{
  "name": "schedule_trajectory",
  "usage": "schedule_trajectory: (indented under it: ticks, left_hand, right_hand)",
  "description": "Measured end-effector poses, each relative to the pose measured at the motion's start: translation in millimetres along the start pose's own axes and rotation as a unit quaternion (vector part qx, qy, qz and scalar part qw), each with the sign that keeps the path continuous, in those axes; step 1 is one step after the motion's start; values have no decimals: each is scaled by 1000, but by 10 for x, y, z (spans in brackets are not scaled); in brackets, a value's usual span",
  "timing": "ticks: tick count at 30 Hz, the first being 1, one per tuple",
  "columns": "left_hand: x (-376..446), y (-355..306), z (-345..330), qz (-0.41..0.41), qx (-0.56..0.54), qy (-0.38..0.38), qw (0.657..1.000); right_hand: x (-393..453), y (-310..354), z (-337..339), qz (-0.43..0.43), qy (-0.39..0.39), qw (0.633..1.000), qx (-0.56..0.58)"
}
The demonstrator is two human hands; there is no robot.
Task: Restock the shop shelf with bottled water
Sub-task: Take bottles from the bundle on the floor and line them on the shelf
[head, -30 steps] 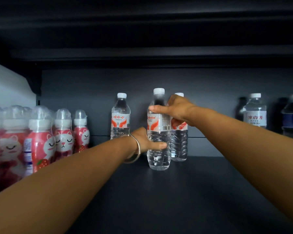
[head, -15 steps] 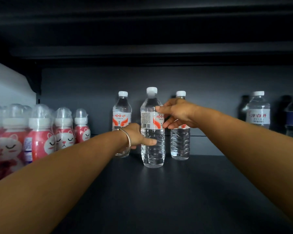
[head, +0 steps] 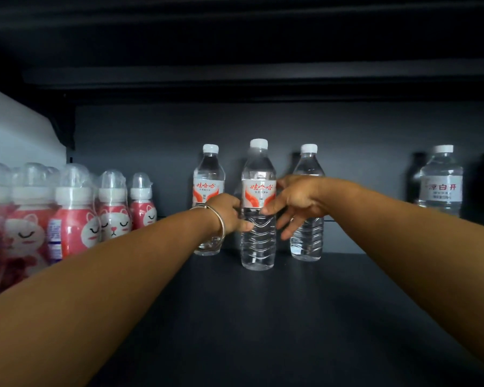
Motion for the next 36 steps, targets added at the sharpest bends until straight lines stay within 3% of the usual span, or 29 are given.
schedule_trajectory:
  ticks: [15,25,36]
  left_hand:
    - [125,224,102,-13,118,-4,993]
    - [193,220,155,0,108,-64,992]
    - [54,268,164,-18,230,-7,973]
  right_hand:
    - [156,31,-87,-16,27,999,42]
    - [384,77,-395,-2,-57,996,63]
    - [456,80,-560,8,-123,990,63]
Point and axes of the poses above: each hand's wrist, its own x-axis towards the middle knuckle, its own z-axis out of the back of the hand, y = z × x, the point moved 1 cm from there along x, towards the middle knuckle, and after that the axes turned 10 degrees about -y, right-handed, at the moved point
